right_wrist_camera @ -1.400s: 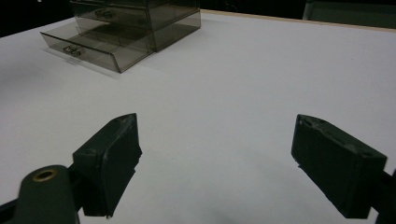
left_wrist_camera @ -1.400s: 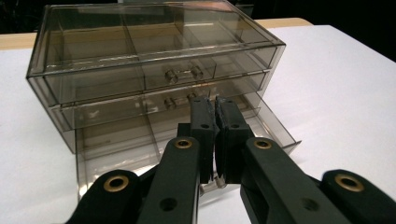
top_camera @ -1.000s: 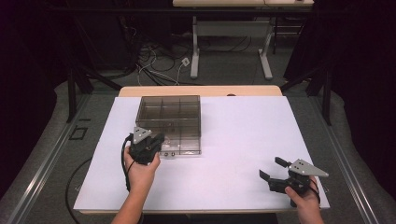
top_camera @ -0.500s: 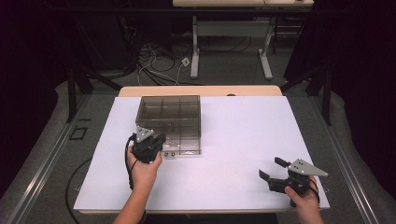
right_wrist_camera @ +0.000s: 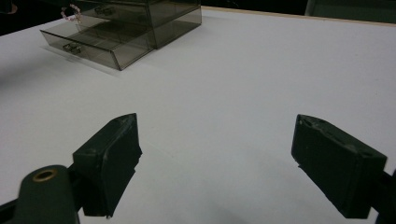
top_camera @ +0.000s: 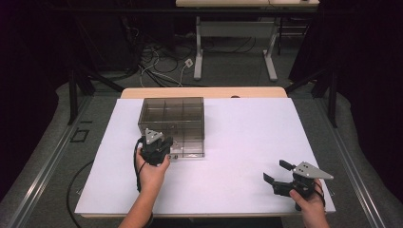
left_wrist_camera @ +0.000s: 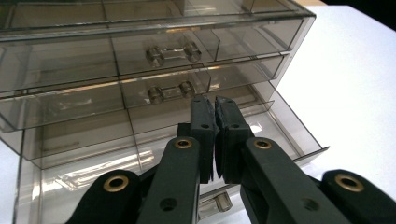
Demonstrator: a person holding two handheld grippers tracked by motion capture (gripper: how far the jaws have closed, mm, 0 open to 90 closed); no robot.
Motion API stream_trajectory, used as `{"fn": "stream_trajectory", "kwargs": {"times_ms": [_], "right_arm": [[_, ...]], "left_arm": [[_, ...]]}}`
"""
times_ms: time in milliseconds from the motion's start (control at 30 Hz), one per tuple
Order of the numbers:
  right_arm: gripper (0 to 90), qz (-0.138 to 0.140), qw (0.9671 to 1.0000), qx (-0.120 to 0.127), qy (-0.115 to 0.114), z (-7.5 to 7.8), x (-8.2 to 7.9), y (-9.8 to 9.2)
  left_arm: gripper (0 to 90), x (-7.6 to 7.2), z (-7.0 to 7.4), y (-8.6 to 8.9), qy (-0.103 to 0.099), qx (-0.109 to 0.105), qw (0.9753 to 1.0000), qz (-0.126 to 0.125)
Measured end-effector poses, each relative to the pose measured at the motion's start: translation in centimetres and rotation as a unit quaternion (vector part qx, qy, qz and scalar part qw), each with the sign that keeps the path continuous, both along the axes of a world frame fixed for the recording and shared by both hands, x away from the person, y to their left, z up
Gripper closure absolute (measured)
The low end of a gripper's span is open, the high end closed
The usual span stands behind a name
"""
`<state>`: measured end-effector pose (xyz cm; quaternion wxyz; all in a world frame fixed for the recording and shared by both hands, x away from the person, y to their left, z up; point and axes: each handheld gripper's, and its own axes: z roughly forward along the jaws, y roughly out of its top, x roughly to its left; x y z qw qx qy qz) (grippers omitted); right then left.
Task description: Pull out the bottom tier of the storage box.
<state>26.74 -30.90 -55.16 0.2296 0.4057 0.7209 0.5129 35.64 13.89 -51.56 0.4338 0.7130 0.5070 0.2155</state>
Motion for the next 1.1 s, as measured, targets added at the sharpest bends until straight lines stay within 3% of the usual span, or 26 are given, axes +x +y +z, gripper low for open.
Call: {"fn": "stream_trajectory", "kwargs": {"times_ms": [367,800,1100], "right_arm": [[14.7,0.001,1.0000,-0.003,-0.001,0.1,0.0,0.0],[14.7,0.004,1.0000,-0.001,-0.003,0.1,0.0,0.0],[14.7,0.003,1.0000,-0.001,-0.001,0.1,0.0,0.0]], "left_arm": [[87.3,0.6,-1.0,-0.7,0.008,0.015,0.9999,0.002],[87.3,1.0,-2.1,-0.5,0.027,0.014,0.9995,0.010],[87.2,1.1,-2.4,-0.4,0.029,0.014,0.9994,0.014]]}}
